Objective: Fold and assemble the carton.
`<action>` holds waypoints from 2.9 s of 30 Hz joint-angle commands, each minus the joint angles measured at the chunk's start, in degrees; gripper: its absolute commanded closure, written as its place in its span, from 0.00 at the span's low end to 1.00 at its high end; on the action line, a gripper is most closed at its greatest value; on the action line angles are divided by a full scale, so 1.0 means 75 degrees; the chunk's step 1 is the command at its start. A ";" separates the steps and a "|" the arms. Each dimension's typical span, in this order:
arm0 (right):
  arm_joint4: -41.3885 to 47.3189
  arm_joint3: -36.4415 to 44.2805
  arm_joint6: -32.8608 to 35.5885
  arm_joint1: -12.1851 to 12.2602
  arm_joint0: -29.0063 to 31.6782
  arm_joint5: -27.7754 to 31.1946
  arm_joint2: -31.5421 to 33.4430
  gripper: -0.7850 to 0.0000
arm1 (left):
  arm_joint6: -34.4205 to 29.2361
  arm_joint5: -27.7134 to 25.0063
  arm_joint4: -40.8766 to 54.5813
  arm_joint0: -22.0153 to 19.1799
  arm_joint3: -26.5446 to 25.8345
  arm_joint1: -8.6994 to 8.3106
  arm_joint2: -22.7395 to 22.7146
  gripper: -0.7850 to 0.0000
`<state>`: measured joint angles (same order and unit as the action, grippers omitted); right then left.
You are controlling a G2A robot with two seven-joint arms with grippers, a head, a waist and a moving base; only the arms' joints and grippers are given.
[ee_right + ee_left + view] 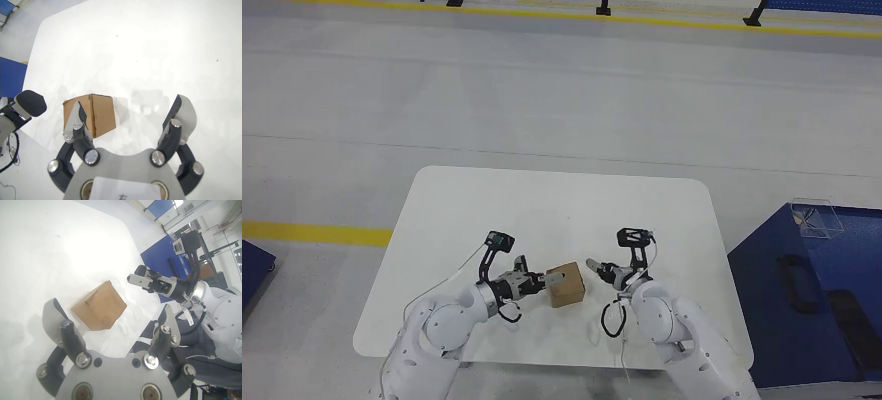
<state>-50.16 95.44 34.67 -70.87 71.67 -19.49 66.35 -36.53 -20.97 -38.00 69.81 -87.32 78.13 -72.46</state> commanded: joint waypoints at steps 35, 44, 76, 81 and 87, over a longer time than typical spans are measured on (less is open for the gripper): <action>0.0318 -0.2132 -0.0295 -0.0447 -0.1213 0.0277 -0.0791 0.00 | 0.3678 -0.3358 -0.6803 -0.1197 0.1746 -0.0408 0.1304 0.10; 0.0318 -0.1972 -0.0252 -0.0418 -0.1055 0.0240 -0.0486 0.00 | 0.3788 -0.3359 -0.6708 -0.1436 0.2052 -0.0380 0.1605 0.80; 0.0552 -0.1204 -0.0139 -0.0271 -0.0455 0.0382 0.0663 0.00 | -0.1626 0.0138 0.2968 -0.2558 0.3995 -0.0203 0.1471 0.00; 0.0508 -0.1123 -0.0113 -0.0256 -0.0375 0.0429 0.0728 0.00 | -0.0459 -0.0012 0.2278 -0.2189 0.3160 -0.0384 0.0978 0.00; 0.0502 -0.1093 -0.0119 -0.0249 -0.0294 0.0479 0.0771 0.00 | 0.2560 -0.1339 -0.0979 -0.0372 0.0182 -0.0664 0.0687 1.00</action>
<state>-46.38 87.26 33.79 -72.74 69.46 -15.88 72.14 -22.29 -28.56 -39.06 64.00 -81.80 73.41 -67.34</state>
